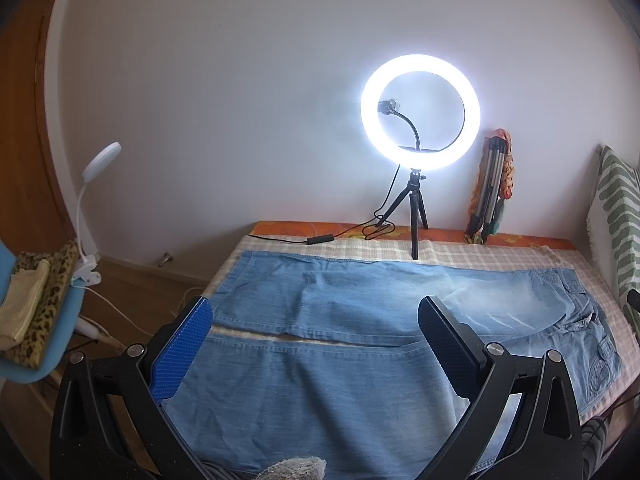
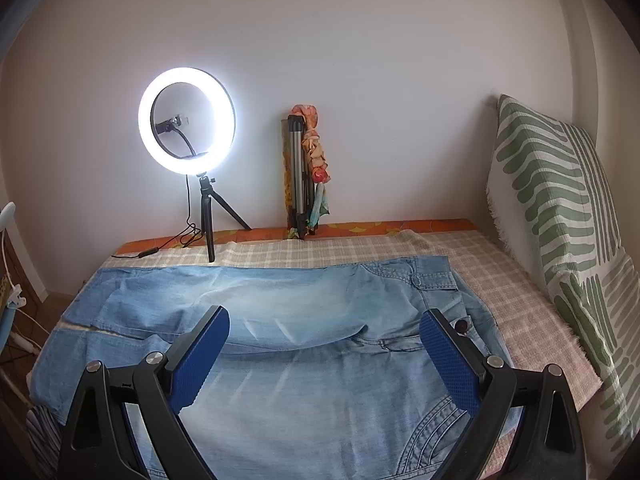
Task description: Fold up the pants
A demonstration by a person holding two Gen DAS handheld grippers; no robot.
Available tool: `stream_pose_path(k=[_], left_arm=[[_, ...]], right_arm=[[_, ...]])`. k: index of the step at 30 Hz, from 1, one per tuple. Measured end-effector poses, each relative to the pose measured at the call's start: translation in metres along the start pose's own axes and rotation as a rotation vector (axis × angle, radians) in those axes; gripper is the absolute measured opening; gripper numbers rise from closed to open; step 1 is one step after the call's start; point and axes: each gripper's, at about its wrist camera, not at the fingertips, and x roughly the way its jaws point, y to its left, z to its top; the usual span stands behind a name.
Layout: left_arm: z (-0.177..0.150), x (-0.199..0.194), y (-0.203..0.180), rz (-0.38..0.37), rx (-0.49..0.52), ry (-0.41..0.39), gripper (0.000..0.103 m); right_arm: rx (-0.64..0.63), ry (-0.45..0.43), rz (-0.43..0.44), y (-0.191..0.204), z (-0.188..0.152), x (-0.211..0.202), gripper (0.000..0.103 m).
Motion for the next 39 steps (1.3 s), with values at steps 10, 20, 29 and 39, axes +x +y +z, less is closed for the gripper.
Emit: stream_pose_path(k=[10,20,29,39], left_arm=[[-0.0022,-0.0009,0.0000,0.001,-0.002,-0.002,0.102],[-0.0021,-0.0003,0.0007,0.003,0.000,0.000,0.102],[-0.0023,-0.0004,0.0018,0.001,-0.001,-0.002,0.102],[-0.0053,0.0005,0.0033,0.002,-0.001,0.000,0.102]], right_arm=[[0.007,0.005,0.007,0.0001,0.0008,0.0002,0.098],[0.015,0.006,0.012,-0.0006,-0.0028,0.0008,0.098],[0.015,0.006,0.011,0.0006,-0.0035,0.0001,0.098],[0.015,0.010,0.013,0.0029,-0.0038,0.0008,0.098]])
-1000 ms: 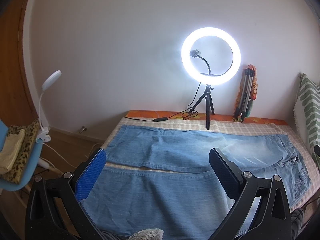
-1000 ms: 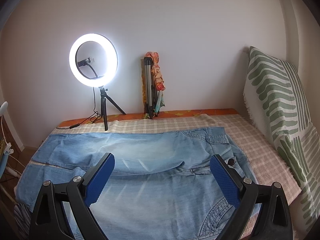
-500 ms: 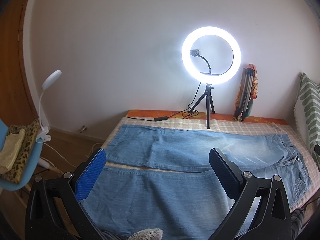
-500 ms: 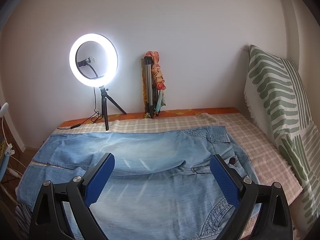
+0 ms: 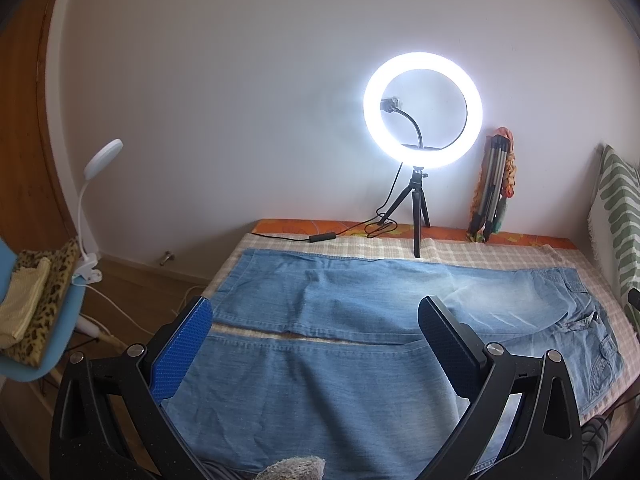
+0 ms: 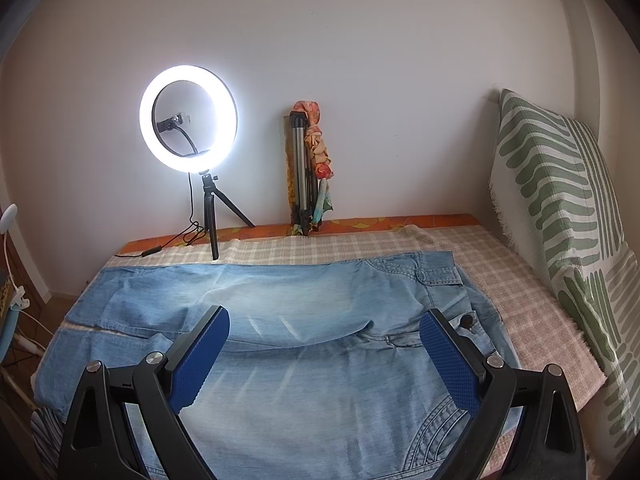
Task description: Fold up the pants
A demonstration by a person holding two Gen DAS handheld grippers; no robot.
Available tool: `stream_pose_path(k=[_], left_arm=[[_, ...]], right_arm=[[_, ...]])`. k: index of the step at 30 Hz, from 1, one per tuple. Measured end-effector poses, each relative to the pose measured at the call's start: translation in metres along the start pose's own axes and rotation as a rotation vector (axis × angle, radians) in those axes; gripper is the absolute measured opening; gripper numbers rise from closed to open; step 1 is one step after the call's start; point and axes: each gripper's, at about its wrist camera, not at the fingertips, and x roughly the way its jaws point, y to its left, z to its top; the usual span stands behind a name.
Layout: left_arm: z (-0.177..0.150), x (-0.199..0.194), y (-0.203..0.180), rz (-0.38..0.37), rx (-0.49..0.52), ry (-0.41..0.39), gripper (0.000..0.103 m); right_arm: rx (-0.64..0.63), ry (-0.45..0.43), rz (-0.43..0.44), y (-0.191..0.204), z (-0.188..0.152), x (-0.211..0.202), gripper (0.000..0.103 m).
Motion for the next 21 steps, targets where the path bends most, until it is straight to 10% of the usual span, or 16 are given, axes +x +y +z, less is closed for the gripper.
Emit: stream_pose_path(k=[21], left_arm=[[-0.0003,0.0006,-0.0018,-0.002,0.003,0.002,0.102]], right_arm=[[0.000,0.008,0.004,0.0027,0.0012,0.0032,0.098]])
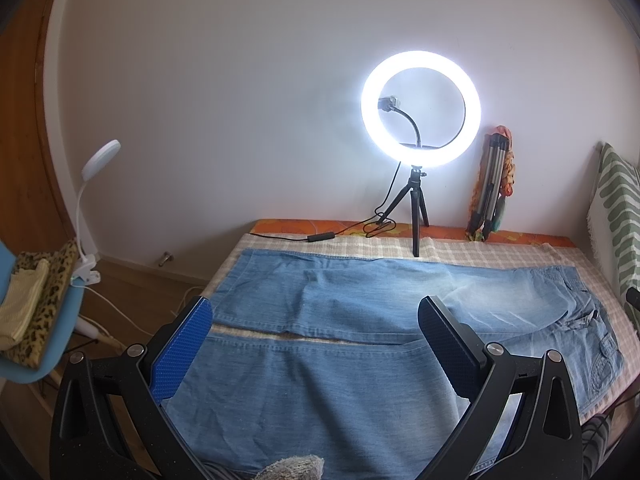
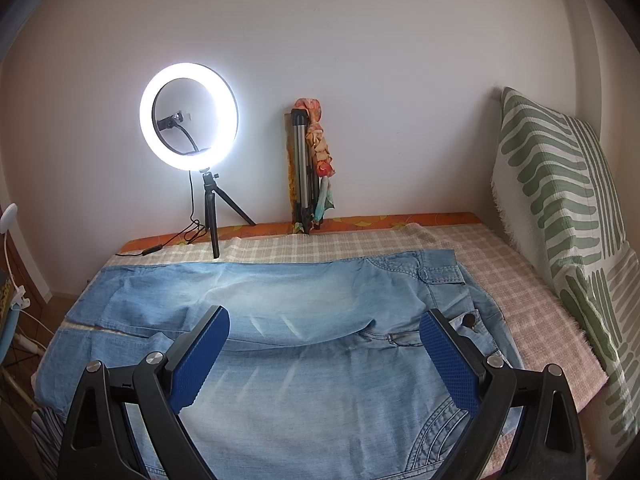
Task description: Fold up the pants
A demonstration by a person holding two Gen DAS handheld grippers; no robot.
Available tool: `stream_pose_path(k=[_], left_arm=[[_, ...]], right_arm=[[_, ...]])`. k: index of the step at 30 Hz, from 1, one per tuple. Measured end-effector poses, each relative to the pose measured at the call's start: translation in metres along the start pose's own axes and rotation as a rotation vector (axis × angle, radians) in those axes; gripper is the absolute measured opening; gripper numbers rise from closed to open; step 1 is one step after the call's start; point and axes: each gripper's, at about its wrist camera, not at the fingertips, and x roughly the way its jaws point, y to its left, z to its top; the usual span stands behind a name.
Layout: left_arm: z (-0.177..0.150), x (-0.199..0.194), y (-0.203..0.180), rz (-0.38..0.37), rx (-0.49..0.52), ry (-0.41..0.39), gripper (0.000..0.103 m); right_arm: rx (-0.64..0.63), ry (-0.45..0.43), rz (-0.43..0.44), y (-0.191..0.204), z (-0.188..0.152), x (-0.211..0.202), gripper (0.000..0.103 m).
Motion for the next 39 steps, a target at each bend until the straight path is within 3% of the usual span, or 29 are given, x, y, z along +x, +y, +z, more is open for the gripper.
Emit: stream_pose_path(k=[13,24,33,39], left_arm=[[-0.001,0.009,0.001,0.015,0.011,0.000,0.102],[-0.003,0.049,0.027,0.025,-0.008,0.070,0.102],[0.002,0.110,0.038,0.003,0.022,0.139,0.102],[0.001,0.165,0.049,-0.055,-0.048,0.238,0.098]], right_arm=[[-0.036,0.010,0.045,0.006,0.001,0.013,0.098],[-0.083,0.037,0.105,0.010,0.017,0.055,0.093],[-0.183,0.078,0.191,0.030,0.037,0.119,0.093],[-0.265,0.135,0.299,0.054,0.046,0.187,0.093]])
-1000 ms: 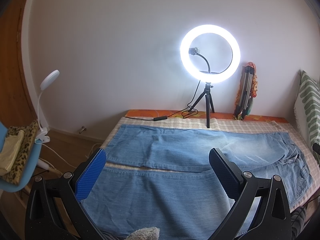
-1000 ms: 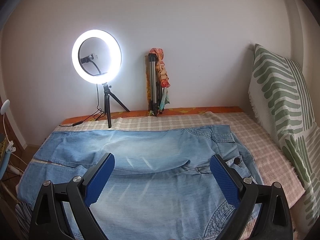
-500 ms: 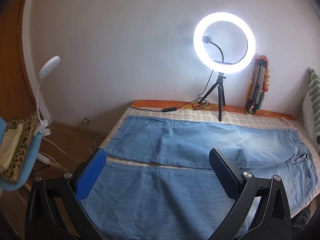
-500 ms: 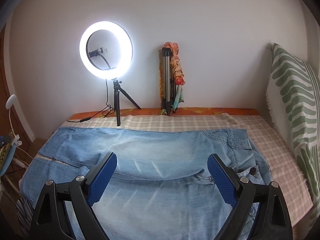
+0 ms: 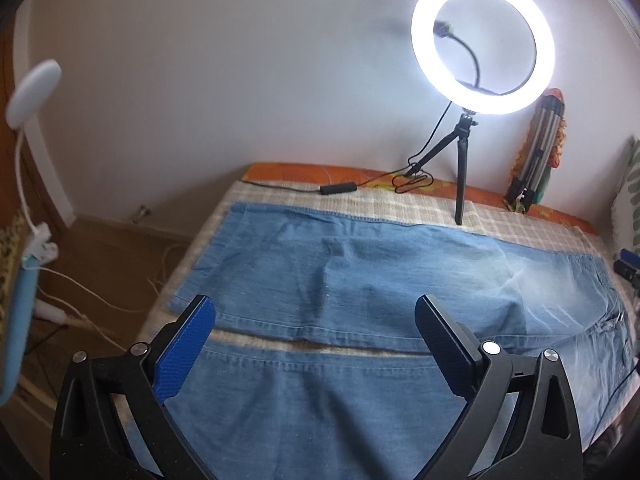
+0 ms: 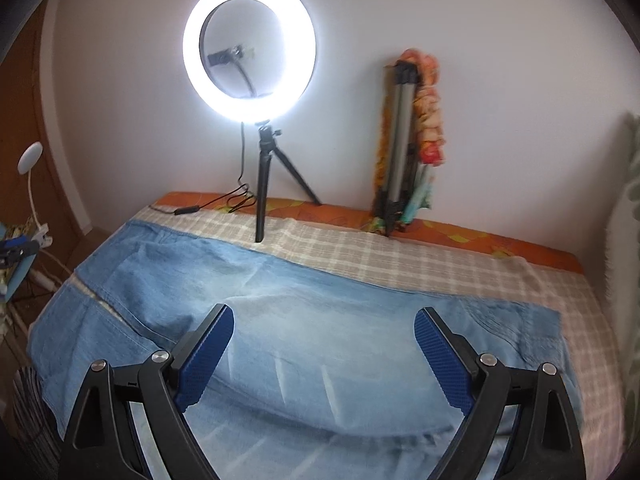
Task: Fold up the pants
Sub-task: 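Move both tools toward the jeans leg hems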
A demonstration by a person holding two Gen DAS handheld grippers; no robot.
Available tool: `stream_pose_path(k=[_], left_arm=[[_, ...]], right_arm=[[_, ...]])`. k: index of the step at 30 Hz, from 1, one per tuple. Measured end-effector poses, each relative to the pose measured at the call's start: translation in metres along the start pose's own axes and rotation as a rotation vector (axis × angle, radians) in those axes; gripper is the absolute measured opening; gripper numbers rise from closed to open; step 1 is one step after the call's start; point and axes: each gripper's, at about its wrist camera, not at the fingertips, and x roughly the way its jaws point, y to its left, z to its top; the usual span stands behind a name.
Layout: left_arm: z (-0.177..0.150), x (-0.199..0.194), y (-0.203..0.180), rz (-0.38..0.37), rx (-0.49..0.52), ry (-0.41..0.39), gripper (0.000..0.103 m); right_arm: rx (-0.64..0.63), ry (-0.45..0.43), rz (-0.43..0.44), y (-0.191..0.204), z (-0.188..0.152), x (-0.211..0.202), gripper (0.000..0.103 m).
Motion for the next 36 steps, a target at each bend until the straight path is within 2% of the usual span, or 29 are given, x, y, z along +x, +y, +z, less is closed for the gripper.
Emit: stream_pose_path(k=[5,8,13,16,18,21,30,33,35,36], left_arm=[[0.003,0.046,0.004,-0.023,-0.043,0.065,0.091],[0.000,0.067,0.003,-0.028,-0.044,0.104,0.083],[-0.002,0.100,-0.002,-0.038,-0.037,0.147,0.079],[-0.003,0.116,-0.004,-0.045,-0.037,0.159,0.077],[-0.003,0.126,-0.005,-0.057,-0.047,0.174,0.070],[-0.004,0.137,-0.006,-0.081,-0.065,0.191,0.066],[0.003,0.133,-0.003,-0.085,-0.062,0.178,0.063],[0.008,0.130,0.004,-0.075,-0.066,0.171,0.063],[0.011,0.130,0.009,-0.072,-0.071,0.177,0.063],[0.013,0.131,0.011,-0.071,-0.074,0.181,0.062]], right_arm=[[-0.061,0.069,0.127,0.002,0.020,0.067,0.093],[-0.079,0.130,0.219,0.009,0.034,0.106,0.092],[-0.148,0.215,0.274,0.030,0.047,0.167,0.080],[-0.175,0.249,0.291,0.038,0.050,0.196,0.080],[-0.172,0.264,0.299,0.040,0.051,0.209,0.080],[-0.173,0.288,0.298,0.042,0.053,0.228,0.080],[-0.251,0.412,0.292,0.050,0.048,0.273,0.080],[-0.287,0.419,0.282,0.056,0.047,0.274,0.082],[-0.296,0.421,0.279,0.058,0.046,0.274,0.078],[-0.301,0.422,0.287,0.059,0.046,0.272,0.071]])
